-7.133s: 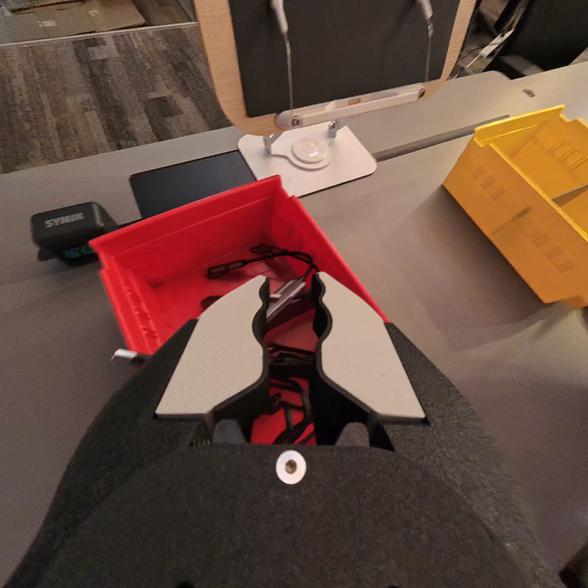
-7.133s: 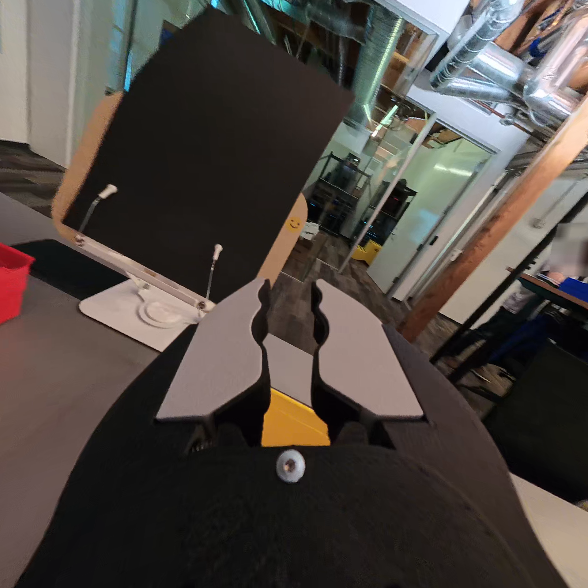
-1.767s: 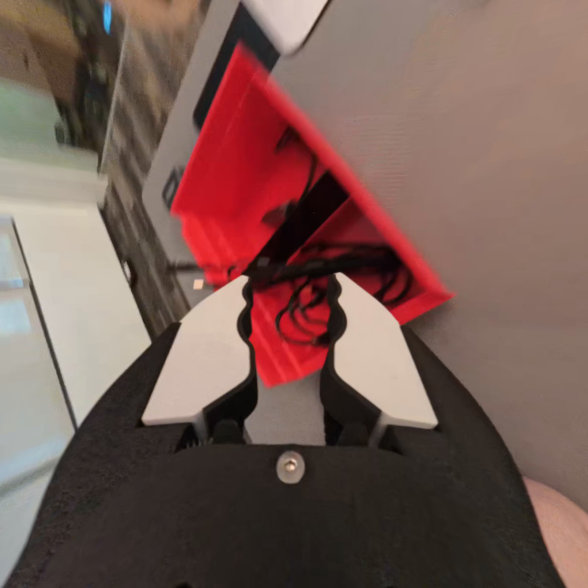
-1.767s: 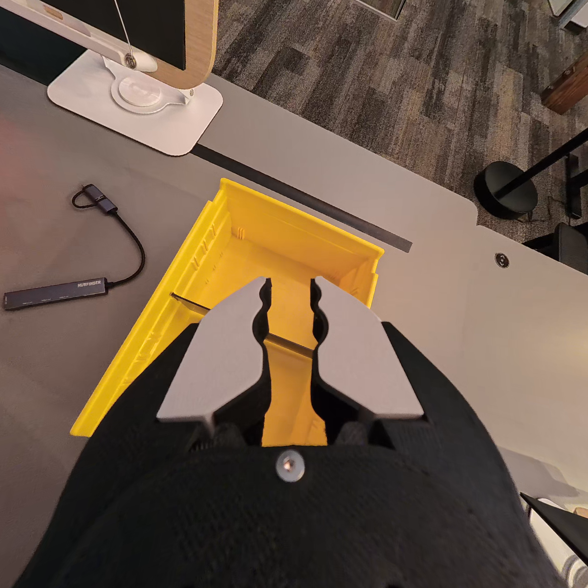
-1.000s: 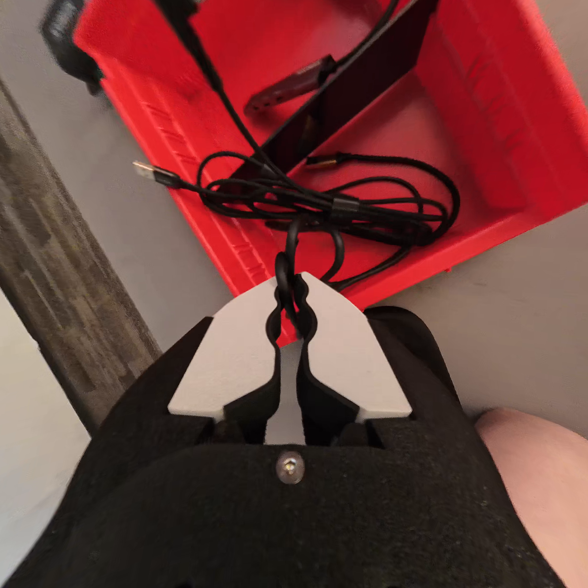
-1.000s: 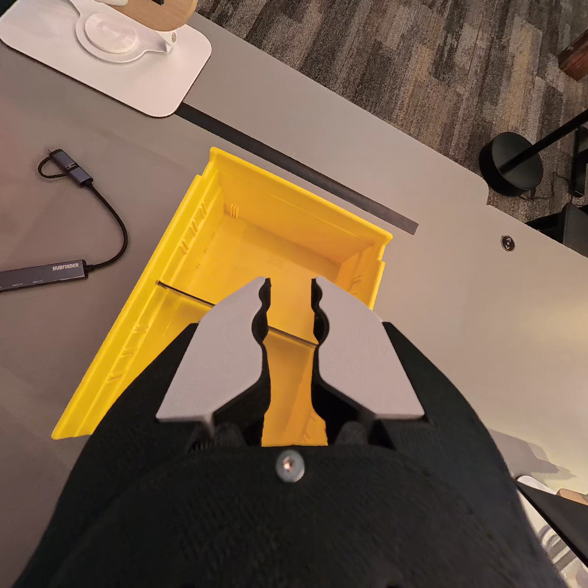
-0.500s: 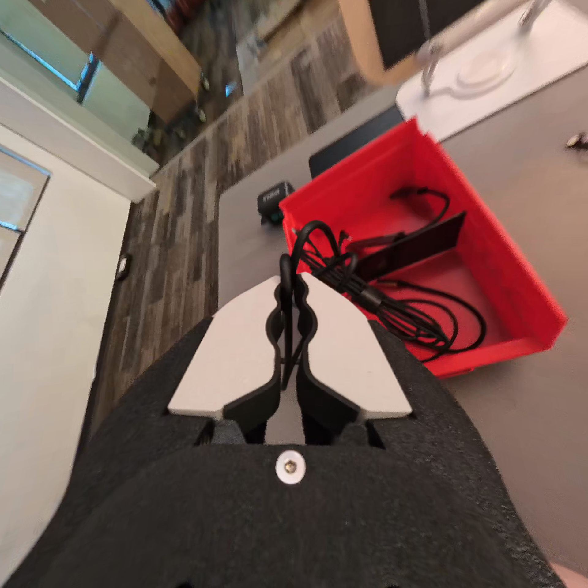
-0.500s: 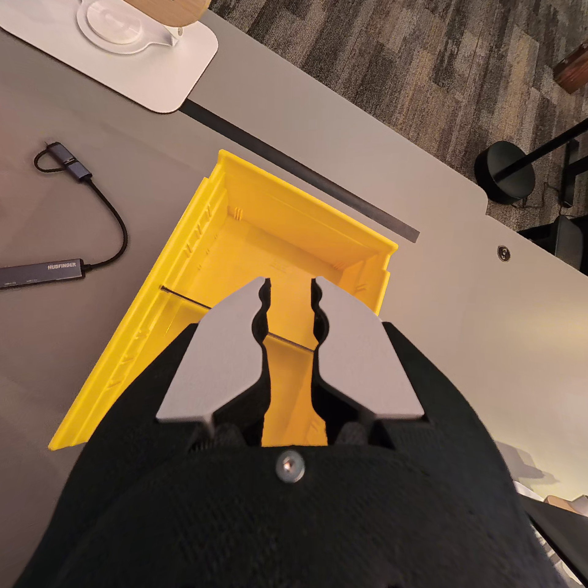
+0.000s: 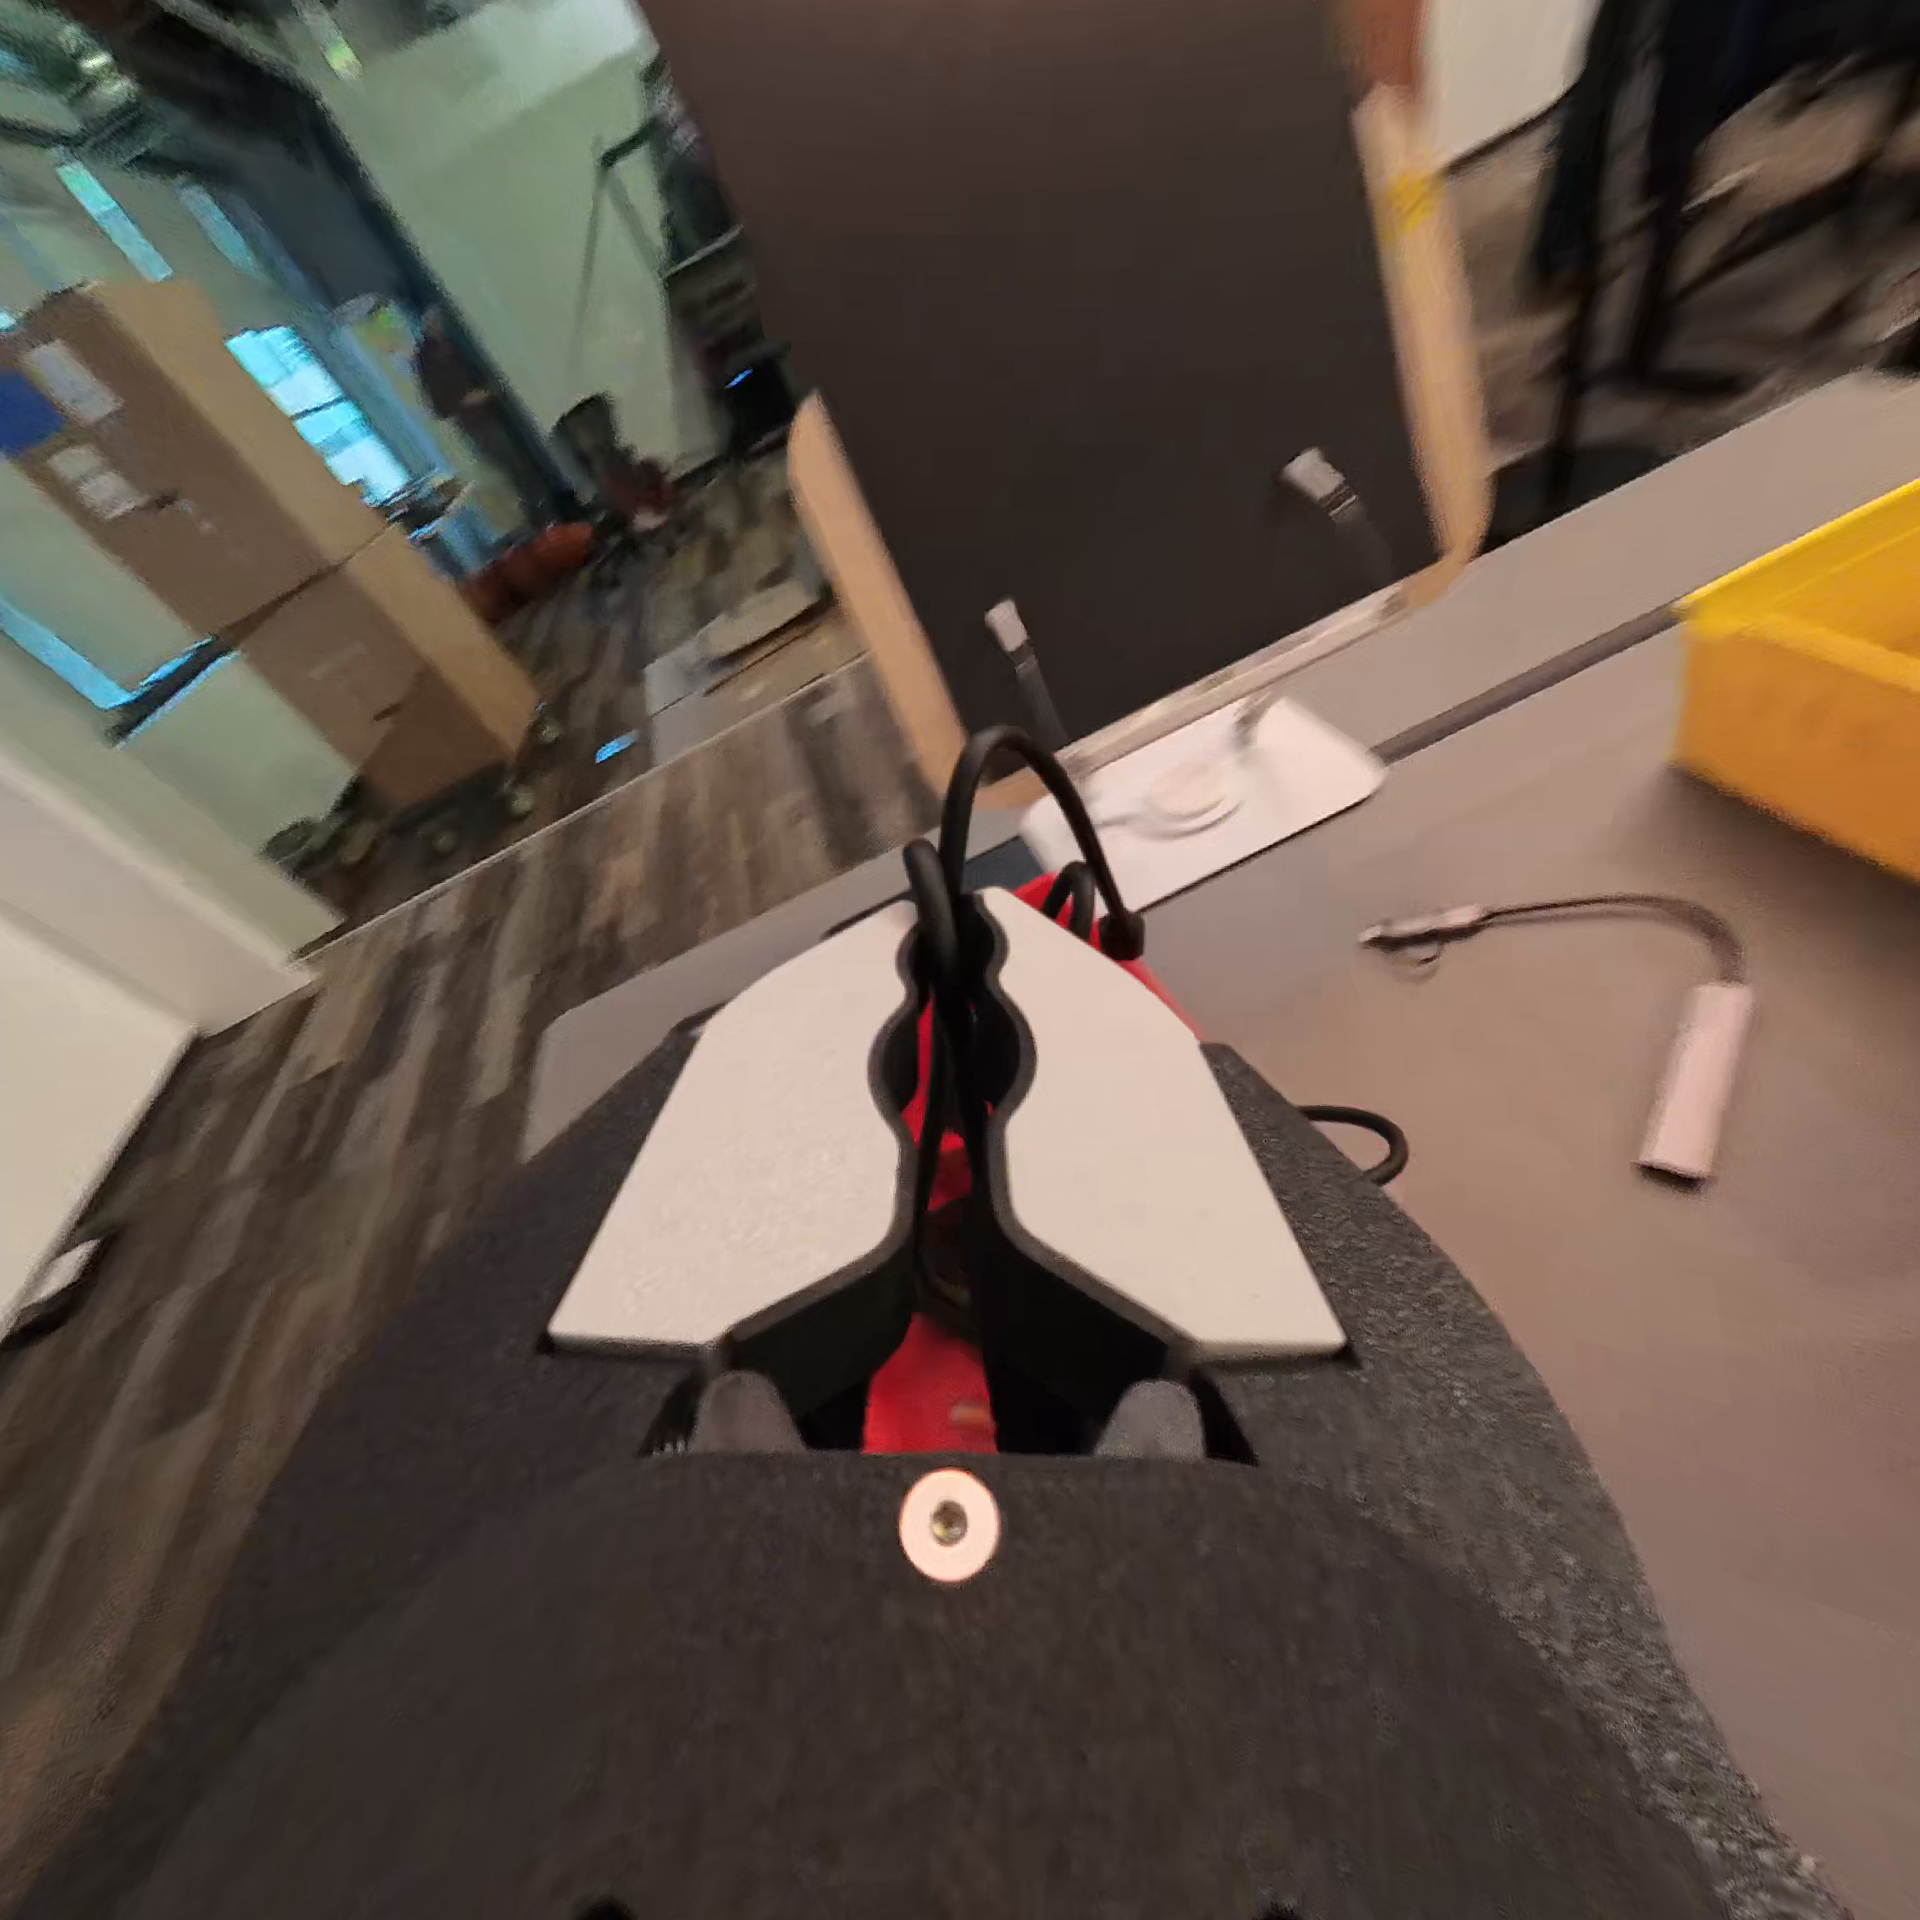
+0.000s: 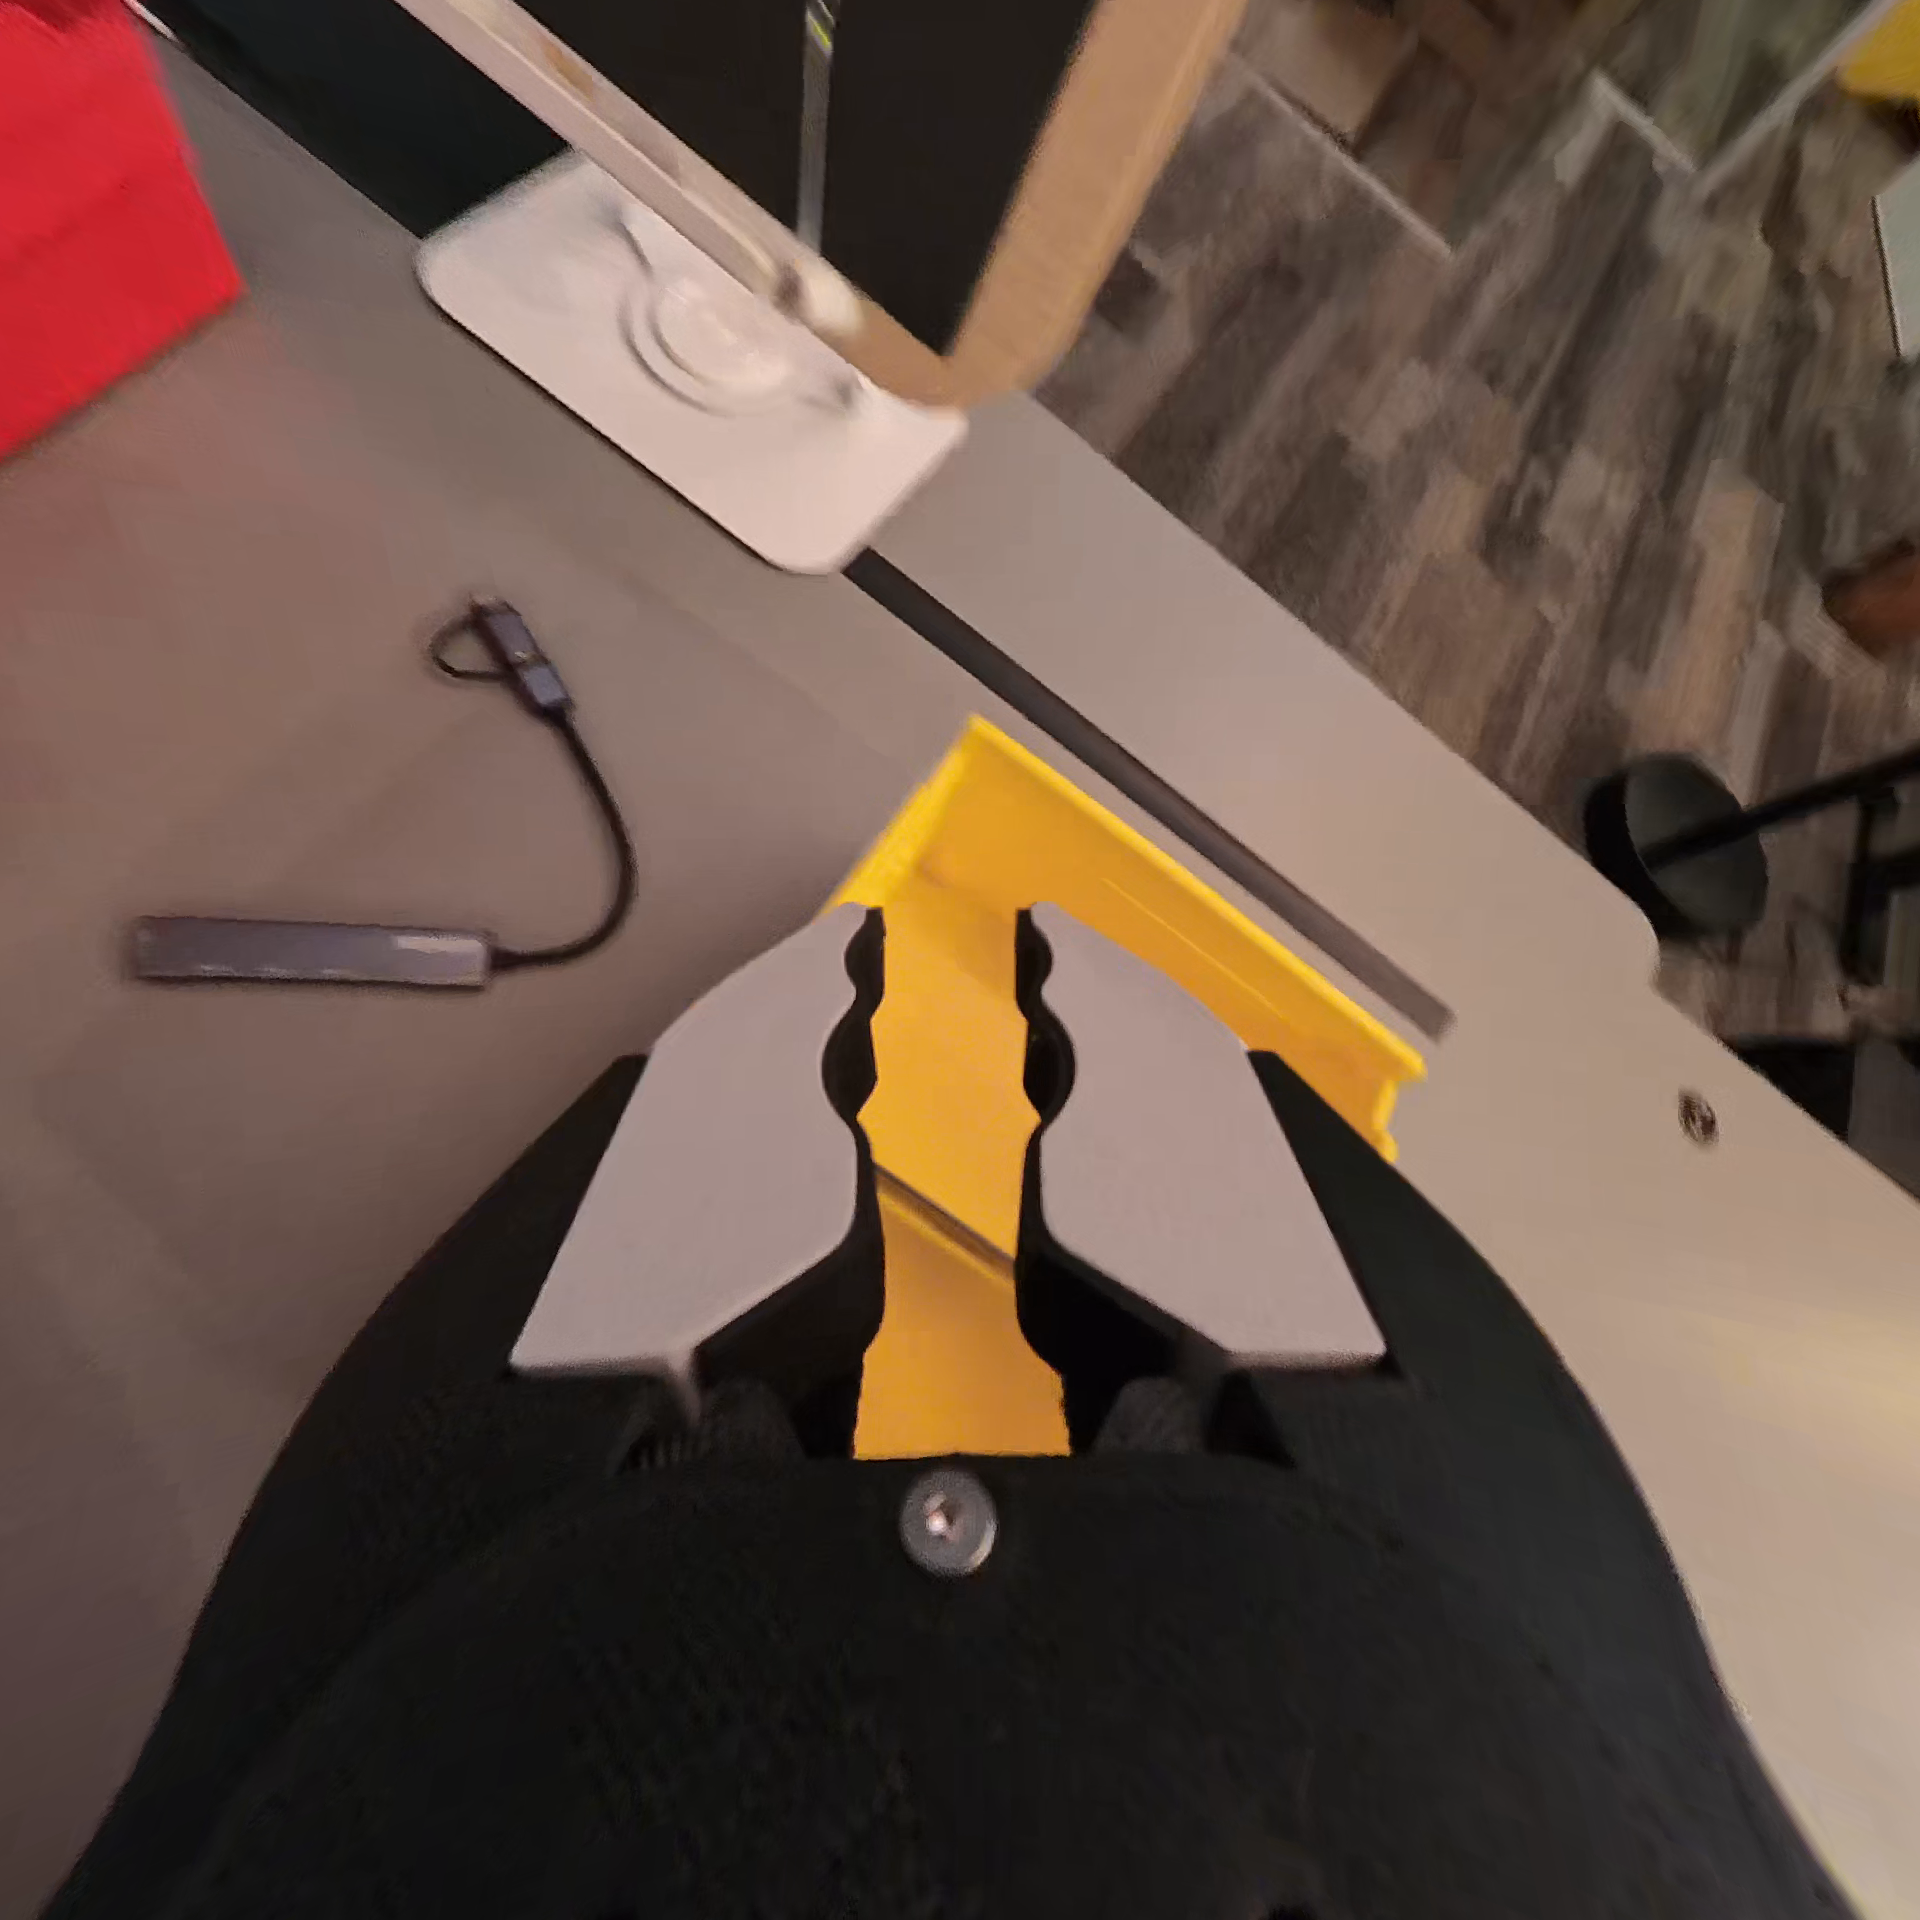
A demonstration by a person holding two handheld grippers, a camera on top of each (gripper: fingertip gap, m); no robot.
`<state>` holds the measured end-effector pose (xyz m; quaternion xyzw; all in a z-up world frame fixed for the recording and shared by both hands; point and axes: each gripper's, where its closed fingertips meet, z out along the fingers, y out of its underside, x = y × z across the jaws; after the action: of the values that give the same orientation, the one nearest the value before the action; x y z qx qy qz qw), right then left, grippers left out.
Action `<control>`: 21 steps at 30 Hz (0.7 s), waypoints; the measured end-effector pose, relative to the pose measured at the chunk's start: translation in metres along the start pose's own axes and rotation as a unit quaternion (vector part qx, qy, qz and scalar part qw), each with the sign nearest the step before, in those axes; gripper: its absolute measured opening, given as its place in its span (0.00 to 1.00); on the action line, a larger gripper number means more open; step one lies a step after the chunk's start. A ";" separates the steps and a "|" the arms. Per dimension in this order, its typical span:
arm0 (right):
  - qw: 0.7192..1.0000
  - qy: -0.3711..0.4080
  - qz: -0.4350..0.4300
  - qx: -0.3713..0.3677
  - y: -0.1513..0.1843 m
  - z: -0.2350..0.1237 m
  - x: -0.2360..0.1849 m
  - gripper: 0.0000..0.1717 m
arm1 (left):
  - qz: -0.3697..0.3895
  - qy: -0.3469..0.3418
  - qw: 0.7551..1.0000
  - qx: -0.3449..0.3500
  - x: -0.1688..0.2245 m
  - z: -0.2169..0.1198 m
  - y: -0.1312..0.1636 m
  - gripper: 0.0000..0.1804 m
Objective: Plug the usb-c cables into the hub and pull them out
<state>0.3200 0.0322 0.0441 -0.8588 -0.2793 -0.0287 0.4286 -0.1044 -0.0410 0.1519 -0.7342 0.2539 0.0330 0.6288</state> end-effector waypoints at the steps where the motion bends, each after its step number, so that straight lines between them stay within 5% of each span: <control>1: 0.999 -0.018 -0.009 0.031 -0.013 -0.002 -0.011 0.14 | -0.011 0.033 0.999 0.024 0.012 0.000 -0.010 0.02; 4: 0.975 -0.133 -0.058 0.170 -0.064 -0.022 -0.074 0.15 | -0.031 0.125 0.988 0.087 0.053 -0.001 -0.037 0.02; 7: 0.908 -0.275 -0.112 0.296 -0.098 -0.057 -0.153 0.18 | -0.036 0.213 0.971 0.102 0.095 0.004 -0.050 0.02; 10: 0.858 -0.364 -0.138 0.336 -0.104 -0.070 -0.206 0.23 | -0.034 0.243 0.964 0.100 0.119 0.013 -0.053 0.02; 15: 0.871 -0.373 -0.137 0.288 -0.097 -0.034 -0.231 0.24 | -0.014 0.254 0.964 0.082 0.138 0.022 -0.049 0.02; 17: 0.885 -0.353 -0.148 0.265 -0.092 -0.020 -0.230 0.07 | -0.004 0.261 0.962 0.075 0.142 0.023 -0.047 0.02; 21: 0.893 -0.326 -0.218 0.221 -0.075 -0.019 -0.218 0.06 | 0.042 0.311 0.949 0.030 0.159 0.013 -0.028 0.04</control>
<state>0.1022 -0.0461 0.0471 -0.6206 -0.5830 0.2228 0.4748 0.0489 -0.0792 0.1161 -0.6775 0.4681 -0.1787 0.5384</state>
